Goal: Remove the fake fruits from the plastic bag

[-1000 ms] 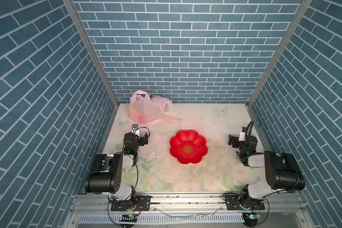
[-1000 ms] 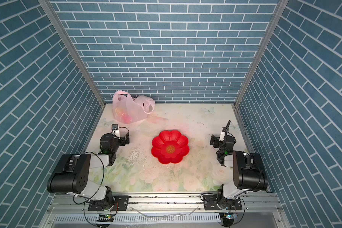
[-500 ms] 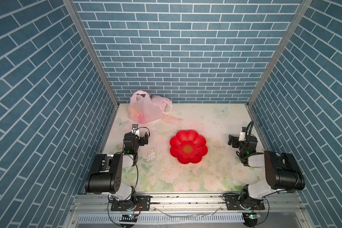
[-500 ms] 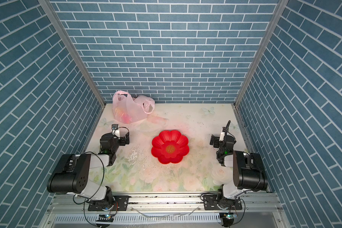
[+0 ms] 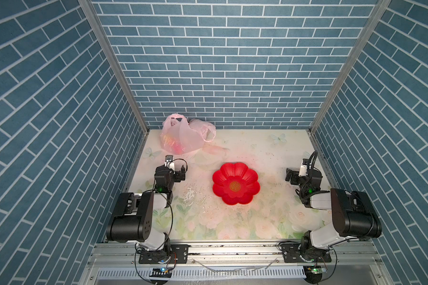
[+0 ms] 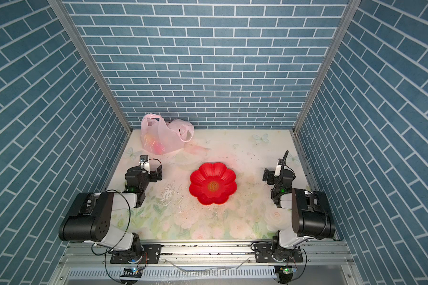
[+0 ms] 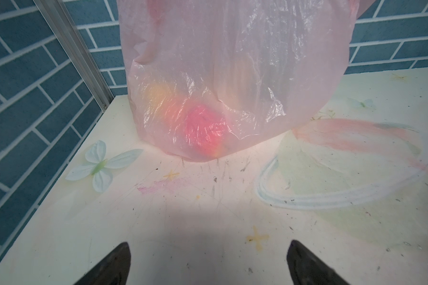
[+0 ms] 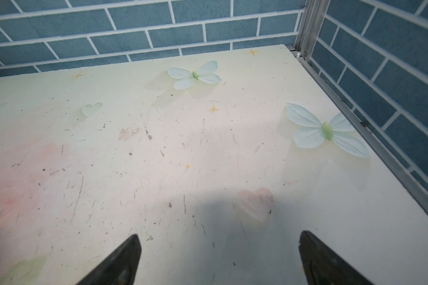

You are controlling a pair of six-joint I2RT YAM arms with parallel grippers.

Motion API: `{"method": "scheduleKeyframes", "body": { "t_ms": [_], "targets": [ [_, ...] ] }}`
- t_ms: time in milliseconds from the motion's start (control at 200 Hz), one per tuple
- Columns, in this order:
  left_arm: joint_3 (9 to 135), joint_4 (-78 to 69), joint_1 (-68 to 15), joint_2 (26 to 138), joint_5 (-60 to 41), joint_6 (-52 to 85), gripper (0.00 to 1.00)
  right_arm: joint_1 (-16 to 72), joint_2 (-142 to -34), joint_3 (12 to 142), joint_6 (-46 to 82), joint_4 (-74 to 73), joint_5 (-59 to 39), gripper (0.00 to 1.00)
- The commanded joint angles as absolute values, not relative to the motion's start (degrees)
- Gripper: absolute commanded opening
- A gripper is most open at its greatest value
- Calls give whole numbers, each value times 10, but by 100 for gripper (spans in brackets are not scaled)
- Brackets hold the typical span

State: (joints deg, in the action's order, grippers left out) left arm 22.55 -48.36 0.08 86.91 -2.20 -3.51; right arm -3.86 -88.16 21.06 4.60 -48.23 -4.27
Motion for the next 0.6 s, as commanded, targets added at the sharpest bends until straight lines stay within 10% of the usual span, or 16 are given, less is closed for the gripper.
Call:
{"method": "scheduleKeyframes", "body": {
  "t_ms": [0, 595],
  "targets": [
    [224, -487, -1, 875, -18, -39, 99, -38, -883, 227, 26, -492, -38, 99],
    [256, -405, -1, 849, -1, -33, 99, -38, -867, 227, 36, -479, -11, 99]
  ]
}}
